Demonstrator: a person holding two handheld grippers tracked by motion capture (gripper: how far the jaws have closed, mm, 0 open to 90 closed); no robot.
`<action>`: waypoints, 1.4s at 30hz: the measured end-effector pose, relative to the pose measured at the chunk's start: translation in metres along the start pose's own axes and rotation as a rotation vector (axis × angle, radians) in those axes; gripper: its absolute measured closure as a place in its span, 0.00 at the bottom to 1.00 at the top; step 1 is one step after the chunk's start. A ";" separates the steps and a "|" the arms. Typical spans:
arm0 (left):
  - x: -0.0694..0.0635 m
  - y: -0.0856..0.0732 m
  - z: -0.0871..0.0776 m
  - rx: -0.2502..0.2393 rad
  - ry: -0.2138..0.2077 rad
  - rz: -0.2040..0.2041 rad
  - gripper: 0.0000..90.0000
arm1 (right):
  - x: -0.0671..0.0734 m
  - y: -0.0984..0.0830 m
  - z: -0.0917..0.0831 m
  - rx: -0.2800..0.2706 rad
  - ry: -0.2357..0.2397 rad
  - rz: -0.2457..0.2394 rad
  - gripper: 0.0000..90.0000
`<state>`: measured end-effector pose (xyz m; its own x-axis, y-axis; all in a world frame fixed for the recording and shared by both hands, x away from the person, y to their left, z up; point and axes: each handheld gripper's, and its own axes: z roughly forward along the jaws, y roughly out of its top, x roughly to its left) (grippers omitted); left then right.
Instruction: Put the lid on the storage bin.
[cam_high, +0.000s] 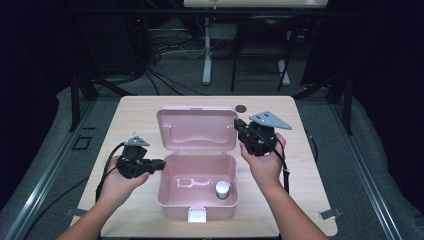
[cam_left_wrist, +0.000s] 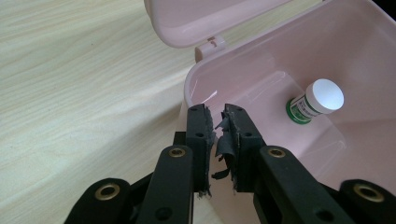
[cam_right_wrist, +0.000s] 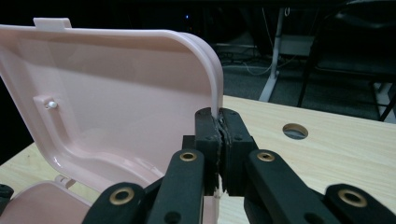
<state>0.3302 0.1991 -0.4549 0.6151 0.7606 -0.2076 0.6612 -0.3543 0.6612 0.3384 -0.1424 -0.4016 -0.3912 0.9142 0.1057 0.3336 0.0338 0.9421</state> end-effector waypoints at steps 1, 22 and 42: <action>0.000 0.000 0.000 -0.001 -0.002 -0.002 0.90 | 0.000 -0.002 -0.001 -0.012 0.001 0.000 0.97; 0.005 0.014 -0.024 -0.051 0.039 -0.002 0.86 | 0.004 -0.007 -0.011 -0.035 0.000 -0.048 0.97; -0.004 0.038 -0.049 -0.076 0.068 0.029 0.83 | 0.006 -0.010 -0.019 -0.041 0.017 -0.061 0.97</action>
<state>0.3319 0.2090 -0.3933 0.6011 0.7868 -0.1400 0.6074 -0.3359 0.7198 0.3168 -0.1449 -0.4046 -0.4244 0.9039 0.0529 0.2731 0.0722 0.9593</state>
